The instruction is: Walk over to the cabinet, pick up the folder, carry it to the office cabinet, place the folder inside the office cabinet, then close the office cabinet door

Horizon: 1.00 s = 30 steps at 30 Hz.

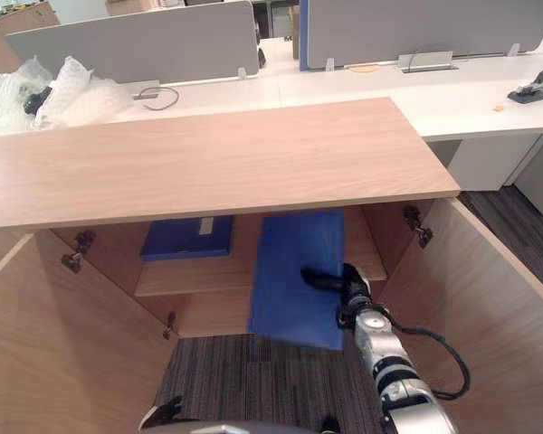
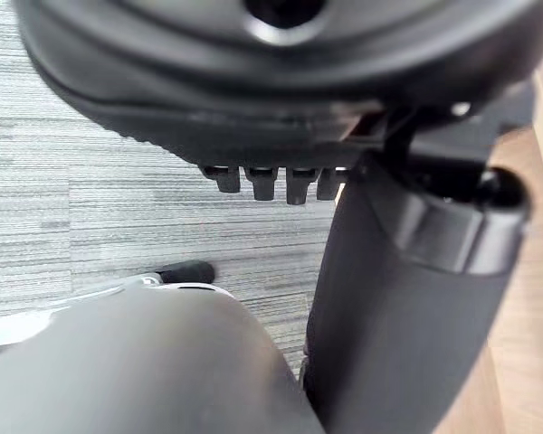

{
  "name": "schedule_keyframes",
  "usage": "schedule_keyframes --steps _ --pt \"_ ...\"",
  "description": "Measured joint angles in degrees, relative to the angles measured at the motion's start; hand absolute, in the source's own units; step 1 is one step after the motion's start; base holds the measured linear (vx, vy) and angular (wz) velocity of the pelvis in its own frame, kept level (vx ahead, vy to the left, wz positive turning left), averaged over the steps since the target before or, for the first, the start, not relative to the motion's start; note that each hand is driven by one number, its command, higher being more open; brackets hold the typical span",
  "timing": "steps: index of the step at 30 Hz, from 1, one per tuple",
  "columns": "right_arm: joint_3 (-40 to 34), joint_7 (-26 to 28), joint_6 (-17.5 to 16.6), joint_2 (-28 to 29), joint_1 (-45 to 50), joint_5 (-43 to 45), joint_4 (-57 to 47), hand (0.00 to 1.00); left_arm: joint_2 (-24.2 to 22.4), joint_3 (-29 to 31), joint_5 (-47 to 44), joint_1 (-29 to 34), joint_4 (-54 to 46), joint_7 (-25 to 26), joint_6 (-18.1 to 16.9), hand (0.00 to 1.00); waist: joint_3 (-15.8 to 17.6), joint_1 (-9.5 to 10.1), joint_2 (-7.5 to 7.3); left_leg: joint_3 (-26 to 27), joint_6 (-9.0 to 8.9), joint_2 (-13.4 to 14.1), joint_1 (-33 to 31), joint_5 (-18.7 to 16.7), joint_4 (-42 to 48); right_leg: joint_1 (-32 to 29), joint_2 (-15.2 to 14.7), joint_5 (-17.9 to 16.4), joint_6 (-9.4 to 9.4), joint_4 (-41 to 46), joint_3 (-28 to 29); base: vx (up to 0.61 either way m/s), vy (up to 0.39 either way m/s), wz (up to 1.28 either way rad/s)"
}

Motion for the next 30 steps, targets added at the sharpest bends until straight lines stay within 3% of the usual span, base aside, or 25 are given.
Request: schedule_keyframes --steps 4,10,13,14,16,18,21,25,30 --pt "-6.92 -2.95 -0.41 2.79 -1.68 21.82 3.1 0.0 -1.72 3.91 -5.4 1.5 -1.49 2.12 0.65 1.0 0.73 0.74 0.32 -1.33 -0.21 -0.54 -0.12 0.12 0.17 0.68 -0.62 -0.23 0.34 -0.01 -1.04 -0.01 0.028 0.16" --pt "-12.55 -3.57 -2.63 3.0 -6.04 32.29 4.5 0.0 -2.9 7.1 -8.84 3.1 -3.5 3.46 0.71 1.0 3.12 1.6 0.6 -2.82 0.51 -1.8 -3.19 0.62 0.62 -1.36 -1.97 0.12 1.3 0.0 -2.25 -0.04 0.043 0.13" --pt "-17.8 -5.24 -3.43 2.02 -15.56 36.01 8.6 0.0 -3.48 7.91 -9.47 1.64 -5.95 3.45 0.47 1.0 7.54 2.01 1.13 -3.26 1.25 -2.62 -7.06 0.31 4.64 -4.96 -3.62 -0.81 1.2 4.33 -2.07 -0.07 0.064 0.06" --pt "-21.65 -6.45 -4.55 0.24 -23.83 38.11 9.8 0.0 -3.65 7.8 -10.59 -0.75 -7.84 3.49 0.43 1.0 12.14 2.24 1.57 -3.42 1.42 -3.82 -12.12 0.19 10.41 -11.36 -6.74 -4.47 1.26 14.17 -1.41 -0.11 0.064 0.12" --pt "-23.23 -7.5 -5.57 -1.49 -28.39 38.96 9.33 0.0 -4.08 7.76 -11.91 -1.53 -9.88 3.74 0.29 1.0 14.41 2.73 2.02 -3.17 2.82 -4.74 -15.92 -1.03 15.32 -16.22 -9.3 -7.64 1.36 22.15 -0.67 -0.16 0.041 0.2" --pt "-23.81 -9.45 -6.71 -4.04 -34.19 40.16 4.93 0.0 -5.51 7.7 -14.94 -1.39 -12.32 4.79 -0.73 1.0 16.98 3.47 3.84 -2.04 5.21 -5.43 -23.56 -8.01 27.23 -24.79 -13.27 -14.09 1.64 36.69 1.19 -0.18 0.017 0.23" --pt "-23.2 -10.65 -6.58 -4.57 -39.14 40.28 -0.27 0.0 -6.03 7.9 -16.91 -1.25 -14.97 4.87 -1.16 1.0 19.57 4.3 4.41 -0.96 5.45 -5.89 -31.8 -14.83 41.89 -33.57 -16.95 -20.51 2.08 51.01 4.71 -0.17 -0.055 0.05" --pt "-21.57 -12.58 -6.26 -5.91 -43.26 40.1 -4.09 0.0 -6.14 8.59 -16.78 -1.49 -15.08 5.36 -1.04 1.0 20.9 4.31 4.71 -0.59 5.96 -6.86 -40.93 -19.81 54.81 -42.97 -20.44 -25.5 3.0 63.67 8.29 -0.1 -0.017 0.13" --pt "-21.61 -15.47 -6.51 -7.72 -45.74 40.31 -6.77 0.0 -6.32 8.91 -16.86 -1.99 -15.05 6.31 -0.56 1.0 22.31 4.87 4.68 0.66 6.14 -7.56 -47.72 -22.39 63.15 -50.81 -23.22 -28.81 3.67 72.65 11.8 -0.05 -0.023 0.15"
